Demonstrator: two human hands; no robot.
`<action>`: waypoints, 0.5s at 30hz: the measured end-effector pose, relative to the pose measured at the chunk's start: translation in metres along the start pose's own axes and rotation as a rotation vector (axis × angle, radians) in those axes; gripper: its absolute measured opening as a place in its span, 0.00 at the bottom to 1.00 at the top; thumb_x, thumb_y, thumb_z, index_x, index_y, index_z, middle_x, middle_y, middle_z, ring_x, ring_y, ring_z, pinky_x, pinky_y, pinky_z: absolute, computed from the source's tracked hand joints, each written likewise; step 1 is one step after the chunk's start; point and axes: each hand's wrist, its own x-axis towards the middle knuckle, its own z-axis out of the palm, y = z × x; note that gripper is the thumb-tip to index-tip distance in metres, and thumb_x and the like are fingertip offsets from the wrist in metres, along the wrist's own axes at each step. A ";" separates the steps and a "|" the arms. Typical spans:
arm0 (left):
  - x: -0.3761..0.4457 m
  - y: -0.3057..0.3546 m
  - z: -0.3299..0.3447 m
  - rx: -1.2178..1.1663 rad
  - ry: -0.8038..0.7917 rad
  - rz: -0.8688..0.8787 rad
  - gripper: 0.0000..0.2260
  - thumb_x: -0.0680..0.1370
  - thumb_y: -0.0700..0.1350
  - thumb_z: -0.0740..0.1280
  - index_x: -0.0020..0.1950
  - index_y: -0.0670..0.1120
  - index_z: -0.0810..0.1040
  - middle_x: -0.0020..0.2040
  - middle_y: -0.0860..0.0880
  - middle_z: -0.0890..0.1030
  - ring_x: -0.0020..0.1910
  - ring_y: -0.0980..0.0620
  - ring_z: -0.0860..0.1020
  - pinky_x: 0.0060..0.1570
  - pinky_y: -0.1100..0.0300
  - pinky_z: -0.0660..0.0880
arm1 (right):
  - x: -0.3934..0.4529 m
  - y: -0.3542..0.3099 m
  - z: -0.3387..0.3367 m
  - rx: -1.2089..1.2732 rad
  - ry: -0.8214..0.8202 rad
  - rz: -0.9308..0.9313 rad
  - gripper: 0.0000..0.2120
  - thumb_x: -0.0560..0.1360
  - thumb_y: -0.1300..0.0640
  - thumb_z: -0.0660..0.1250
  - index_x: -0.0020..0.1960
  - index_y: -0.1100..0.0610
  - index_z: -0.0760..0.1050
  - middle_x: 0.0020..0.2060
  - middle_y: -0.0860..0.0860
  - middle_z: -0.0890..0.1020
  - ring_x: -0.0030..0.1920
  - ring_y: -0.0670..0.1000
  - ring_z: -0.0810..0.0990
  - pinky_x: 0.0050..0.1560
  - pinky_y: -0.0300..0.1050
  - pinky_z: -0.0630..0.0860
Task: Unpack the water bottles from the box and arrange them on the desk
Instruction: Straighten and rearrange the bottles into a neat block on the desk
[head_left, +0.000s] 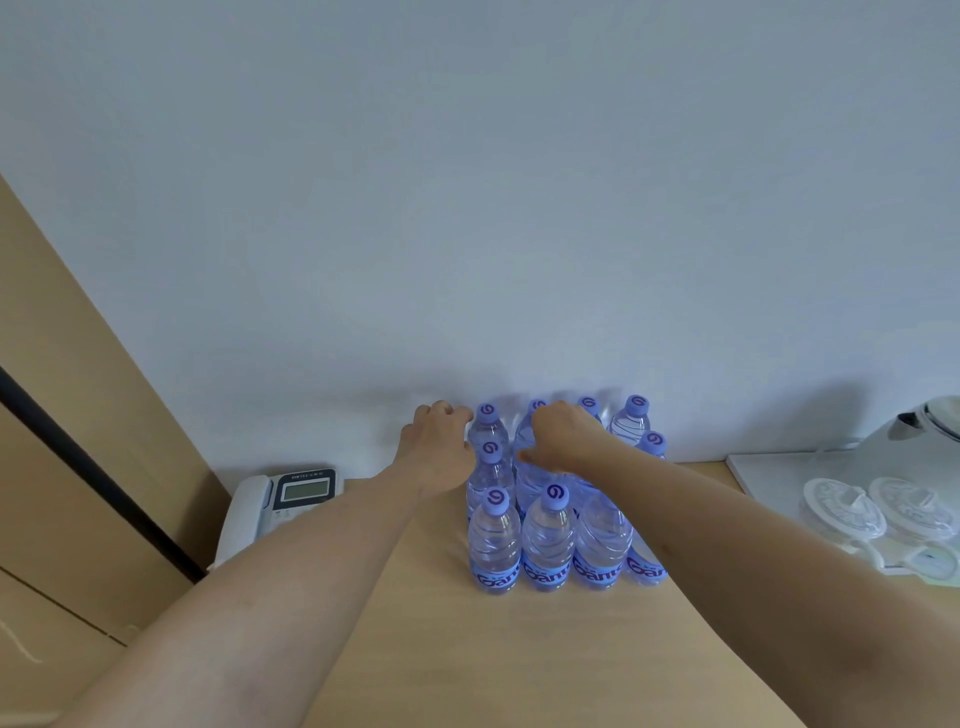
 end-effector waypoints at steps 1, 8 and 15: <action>0.000 0.000 0.000 -0.003 -0.003 0.000 0.20 0.76 0.44 0.60 0.69 0.49 0.69 0.66 0.46 0.71 0.65 0.44 0.66 0.57 0.51 0.69 | 0.000 -0.001 0.000 -0.024 0.016 -0.014 0.20 0.73 0.49 0.70 0.31 0.55 0.64 0.31 0.51 0.71 0.28 0.48 0.67 0.24 0.41 0.61; -0.001 -0.004 -0.001 -0.013 0.003 -0.010 0.21 0.77 0.44 0.60 0.70 0.49 0.69 0.66 0.46 0.71 0.65 0.44 0.66 0.58 0.51 0.70 | -0.001 -0.004 -0.007 -0.048 -0.070 -0.030 0.09 0.72 0.65 0.67 0.51 0.62 0.82 0.47 0.58 0.83 0.46 0.58 0.81 0.42 0.47 0.80; -0.001 -0.004 0.000 -0.013 0.007 0.005 0.20 0.76 0.44 0.60 0.69 0.49 0.69 0.65 0.46 0.71 0.64 0.44 0.66 0.58 0.51 0.70 | -0.002 0.004 -0.004 -0.001 -0.022 0.003 0.22 0.70 0.45 0.73 0.31 0.57 0.66 0.27 0.51 0.71 0.25 0.48 0.70 0.23 0.41 0.67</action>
